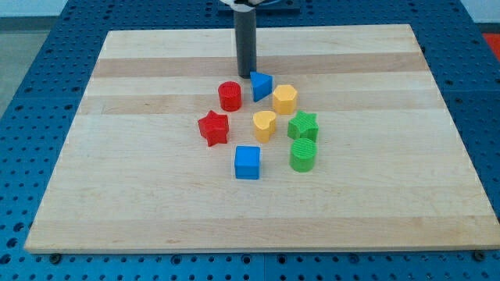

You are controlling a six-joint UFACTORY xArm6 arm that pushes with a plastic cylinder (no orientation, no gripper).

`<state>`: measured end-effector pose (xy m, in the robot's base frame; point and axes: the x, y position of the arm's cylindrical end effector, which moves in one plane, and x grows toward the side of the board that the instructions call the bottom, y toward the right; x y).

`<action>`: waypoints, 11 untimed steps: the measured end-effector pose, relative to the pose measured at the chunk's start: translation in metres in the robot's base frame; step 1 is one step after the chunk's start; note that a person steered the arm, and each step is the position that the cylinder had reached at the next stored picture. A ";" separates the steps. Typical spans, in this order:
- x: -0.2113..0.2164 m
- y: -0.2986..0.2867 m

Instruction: Slightly push the red circle to the bottom of the board

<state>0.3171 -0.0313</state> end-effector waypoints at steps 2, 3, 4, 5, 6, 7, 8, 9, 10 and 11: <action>0.000 -0.016; 0.001 -0.016; 0.001 -0.016; 0.005 -0.016; 0.016 -0.016; 0.031 -0.016; 0.037 -0.016; 0.039 -0.015; 0.039 -0.015; 0.039 -0.012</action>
